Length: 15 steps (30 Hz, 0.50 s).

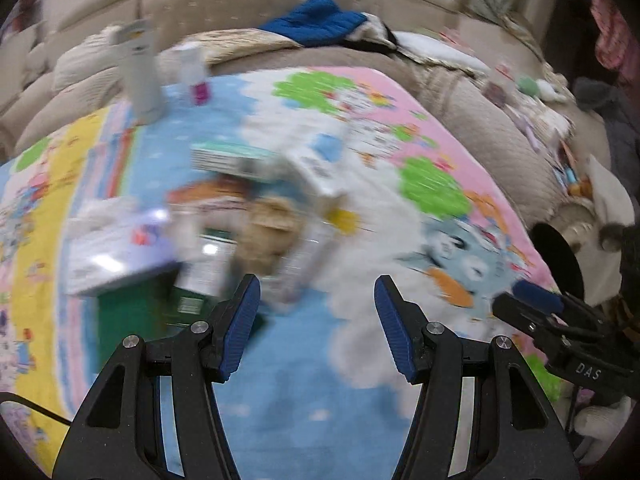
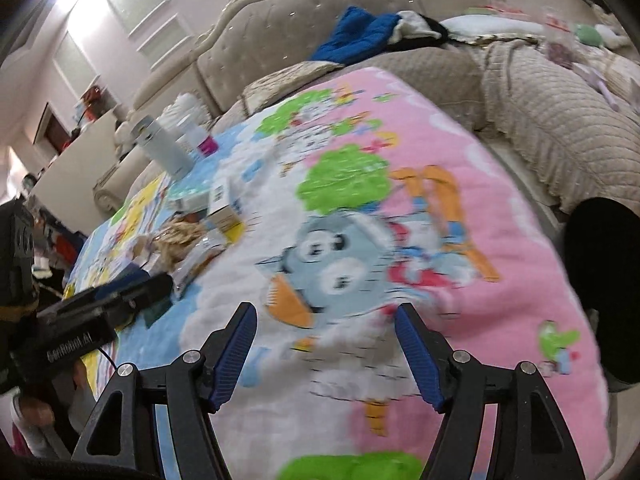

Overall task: Collect trash
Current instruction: 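Return both tools to the trash pile on the quilt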

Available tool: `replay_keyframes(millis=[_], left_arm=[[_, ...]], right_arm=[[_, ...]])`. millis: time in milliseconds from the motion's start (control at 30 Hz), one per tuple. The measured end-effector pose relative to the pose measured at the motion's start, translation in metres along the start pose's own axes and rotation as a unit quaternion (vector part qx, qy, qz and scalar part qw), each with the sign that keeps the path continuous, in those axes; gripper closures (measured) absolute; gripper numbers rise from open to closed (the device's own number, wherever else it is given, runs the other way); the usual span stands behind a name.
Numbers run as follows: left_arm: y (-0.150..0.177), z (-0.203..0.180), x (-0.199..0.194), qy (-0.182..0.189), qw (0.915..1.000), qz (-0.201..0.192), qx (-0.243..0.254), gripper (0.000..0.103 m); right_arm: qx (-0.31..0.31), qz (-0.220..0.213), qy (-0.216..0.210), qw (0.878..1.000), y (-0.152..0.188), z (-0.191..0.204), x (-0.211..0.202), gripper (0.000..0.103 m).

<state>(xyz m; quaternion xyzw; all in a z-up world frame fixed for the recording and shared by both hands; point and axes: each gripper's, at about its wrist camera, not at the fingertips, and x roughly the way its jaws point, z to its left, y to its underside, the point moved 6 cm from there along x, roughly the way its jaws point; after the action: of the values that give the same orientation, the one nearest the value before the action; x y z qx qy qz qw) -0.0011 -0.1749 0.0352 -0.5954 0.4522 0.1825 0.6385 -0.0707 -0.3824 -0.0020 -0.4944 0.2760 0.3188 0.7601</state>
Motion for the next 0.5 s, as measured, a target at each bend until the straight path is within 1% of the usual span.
replay_keyframes(millis=[133,233,400,433,500], left_arm=[[-0.009,0.055,-0.013,-0.033,0.9986,-0.010,-0.040,0.045],[-0.013,0.105,-0.019,-0.066,0.9943,-0.014,-0.083,0.045],[-0.025,0.167,-0.013,-0.112,0.9851,-0.027,-0.128,0.045],[-0.028,0.177,-0.010,-0.116,0.9839,-0.026,-0.133,0.045],[-0.028,0.197,0.000,-0.123,0.9808,-0.010,-0.151,0.045]], right_arm=[[-0.017,0.007,-0.011,1.000,0.000,0.022,0.009,0.034],[-0.025,0.012,-0.019,0.999,0.000,0.034,0.015,0.033],[-0.035,0.021,-0.024,0.999,0.003,0.047,0.024,0.033],[-0.036,0.023,-0.023,0.999,0.004,0.048,0.024,0.033],[-0.037,0.027,-0.022,0.999,0.006,0.049,0.027,0.033]])
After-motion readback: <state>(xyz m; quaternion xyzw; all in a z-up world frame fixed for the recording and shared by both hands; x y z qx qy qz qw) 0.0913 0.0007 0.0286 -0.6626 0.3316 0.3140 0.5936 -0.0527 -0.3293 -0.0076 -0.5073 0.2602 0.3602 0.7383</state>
